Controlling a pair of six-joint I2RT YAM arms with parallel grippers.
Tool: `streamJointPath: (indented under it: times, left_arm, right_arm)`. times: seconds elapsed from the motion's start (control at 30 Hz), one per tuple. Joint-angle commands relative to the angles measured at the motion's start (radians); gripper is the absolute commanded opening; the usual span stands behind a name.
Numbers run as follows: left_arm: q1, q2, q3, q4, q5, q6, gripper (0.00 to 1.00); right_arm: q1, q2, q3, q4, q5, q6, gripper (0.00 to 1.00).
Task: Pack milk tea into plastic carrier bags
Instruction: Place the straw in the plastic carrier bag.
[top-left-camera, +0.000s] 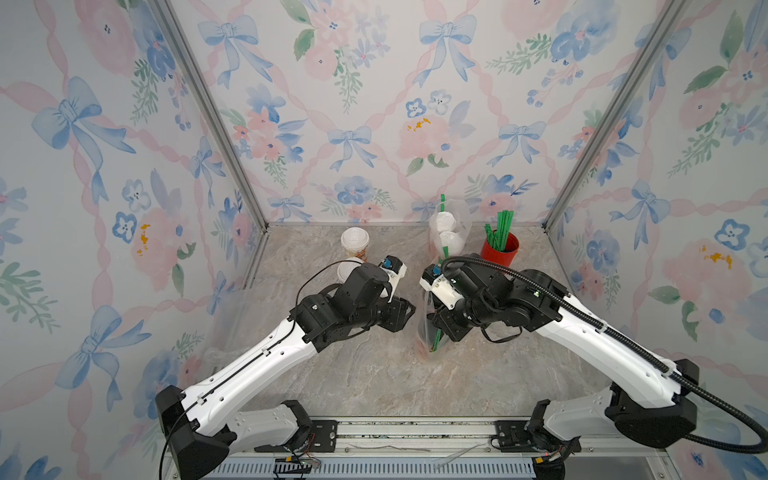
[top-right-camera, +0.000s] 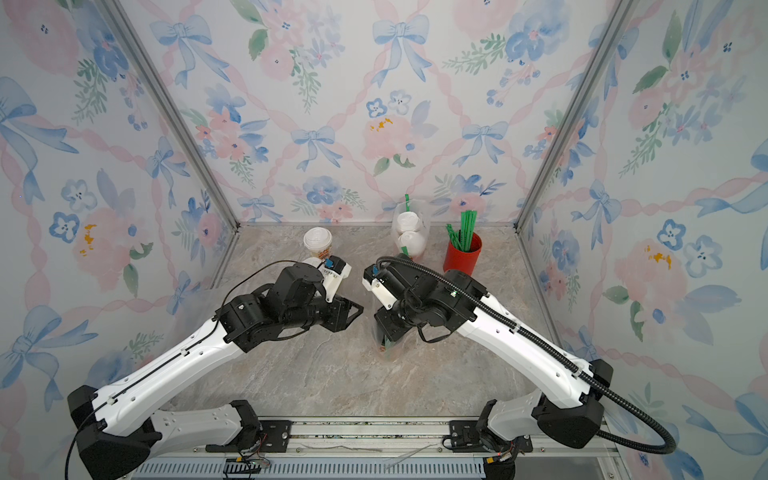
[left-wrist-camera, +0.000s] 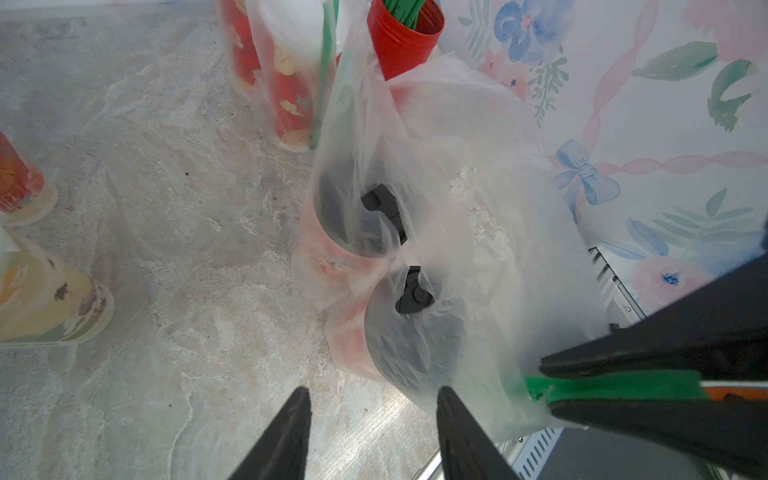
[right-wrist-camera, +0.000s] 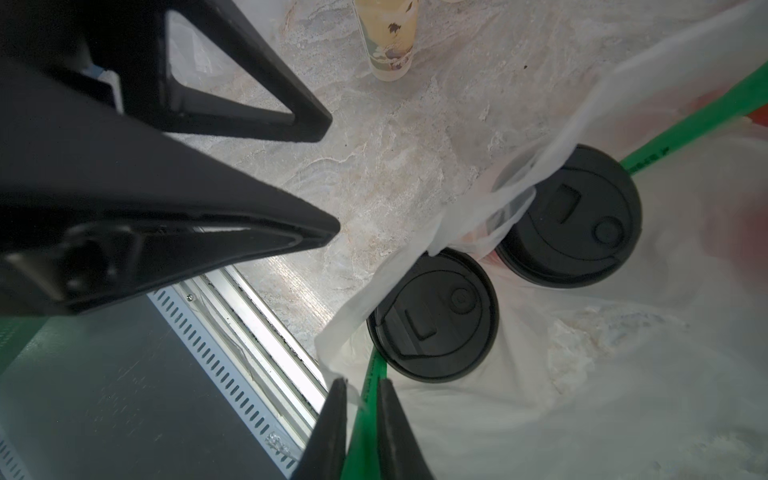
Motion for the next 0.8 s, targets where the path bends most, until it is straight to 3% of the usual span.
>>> streamJointPath:
  times: [0.0, 0.07, 0.23, 0.5, 0.63, 0.77]
  left_arm:
    - [-0.004, 0.006, -0.018, -0.003, -0.018, 0.009, 0.51]
    - [-0.004, 0.008, -0.016, -0.003, -0.019, 0.01, 0.51]
    - [-0.004, 0.029, 0.016, -0.003, -0.021, 0.028, 0.51]
    - [-0.004, 0.094, 0.086, -0.002, -0.008, 0.051, 0.51]
    - [-0.005, 0.112, 0.127, -0.002, -0.017, 0.059, 0.52]
    - [-0.004, 0.127, 0.174, -0.001, -0.086, 0.052, 0.56]
  right_arm:
    - [0.01, -0.023, -0.057, 0.053, 0.005, 0.013, 0.23]
    - [0.01, -0.04, -0.077, 0.057, 0.006, 0.018, 0.35]
    - [0.01, -0.091, -0.05, 0.055, -0.004, 0.039, 0.53]
    - [0.004, -0.15, 0.003, 0.011, 0.06, 0.076, 0.51]
    - [-0.045, -0.182, 0.02, -0.028, 0.129, 0.179, 0.5]
    - [-0.1, -0.216, 0.022, -0.05, 0.198, 0.291, 0.58]
